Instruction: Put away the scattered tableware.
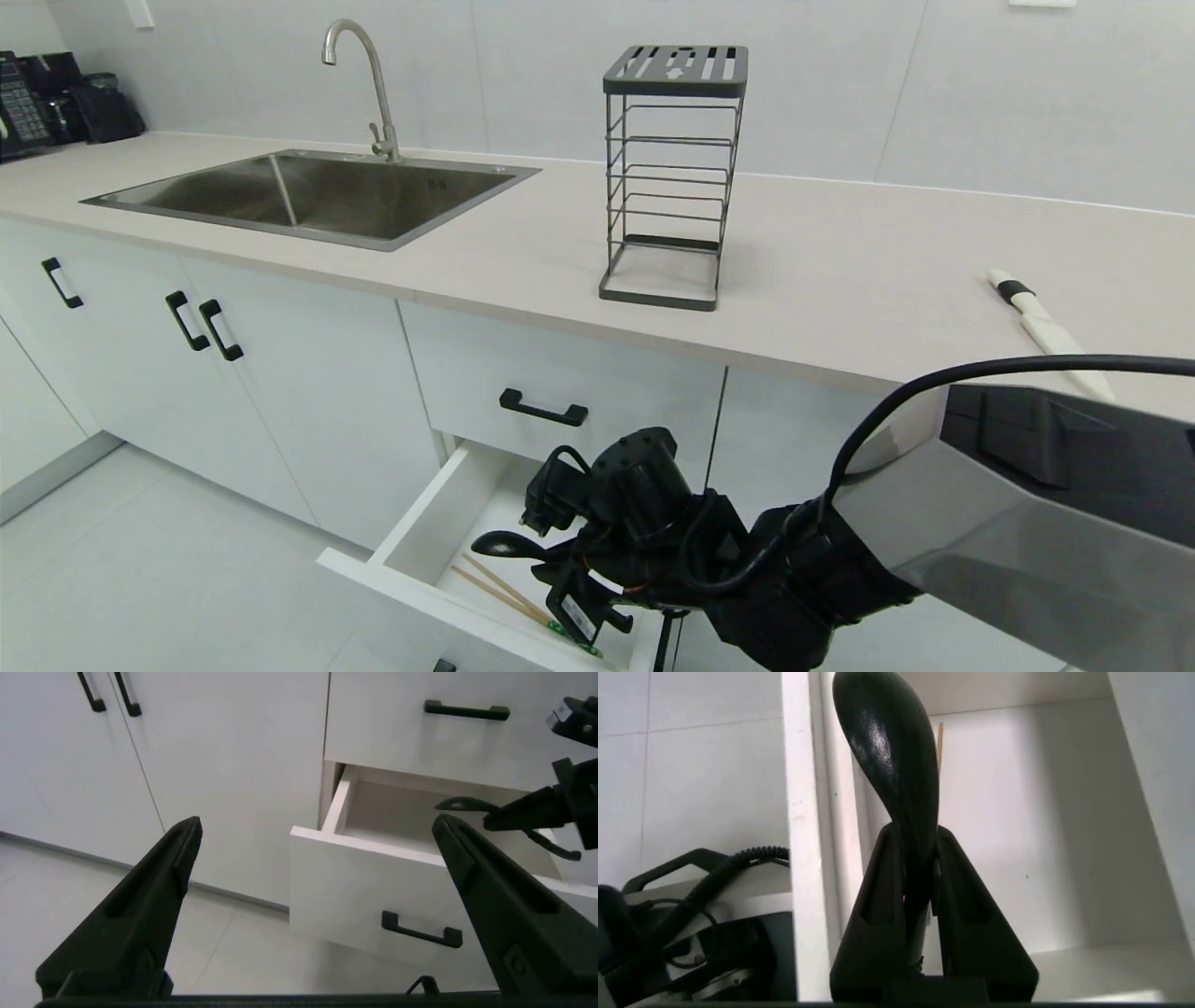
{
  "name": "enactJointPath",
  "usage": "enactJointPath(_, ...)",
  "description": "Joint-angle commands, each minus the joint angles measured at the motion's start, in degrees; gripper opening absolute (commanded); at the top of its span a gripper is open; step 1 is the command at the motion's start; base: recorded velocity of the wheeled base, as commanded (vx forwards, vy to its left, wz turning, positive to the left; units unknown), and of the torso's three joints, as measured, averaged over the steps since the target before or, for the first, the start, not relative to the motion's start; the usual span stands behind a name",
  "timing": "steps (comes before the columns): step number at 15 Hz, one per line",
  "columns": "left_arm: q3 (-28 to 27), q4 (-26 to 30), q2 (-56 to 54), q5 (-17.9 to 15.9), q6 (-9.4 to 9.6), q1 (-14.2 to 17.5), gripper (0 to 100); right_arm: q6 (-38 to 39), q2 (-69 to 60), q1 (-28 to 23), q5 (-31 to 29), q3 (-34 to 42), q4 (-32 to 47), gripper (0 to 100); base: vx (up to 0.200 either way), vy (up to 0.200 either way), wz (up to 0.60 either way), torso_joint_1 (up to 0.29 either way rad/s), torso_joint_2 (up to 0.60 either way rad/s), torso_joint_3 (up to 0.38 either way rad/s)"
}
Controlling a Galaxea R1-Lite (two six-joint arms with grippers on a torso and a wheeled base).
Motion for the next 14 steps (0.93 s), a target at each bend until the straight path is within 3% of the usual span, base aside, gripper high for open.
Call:
enactJointPath(1,0.0,-0.1,0.1,0.0,-0.02,0.0,100,-0.1,2.2,-0.1,0.0,-3.4,1.2,0,0.0,0.0,0.0,-0.119,0.31,0.183)
enactJointPath(8,0.0,-0.1,0.1,0.0,-0.02,0.1,100,-0.5,5.5,-3.3,-0.1,-7.7,1.9,0,0.0,0.0,0.0,-0.02,0.05,0.03)
enactJointPath(14,0.0,-0.1,0.1,0.0,-0.02,0.0,100,-1.7,10.5,-4.0,-3.7,-10.4,2.8,0,0.0,0.0,0.0,0.0,0.0,0.0)
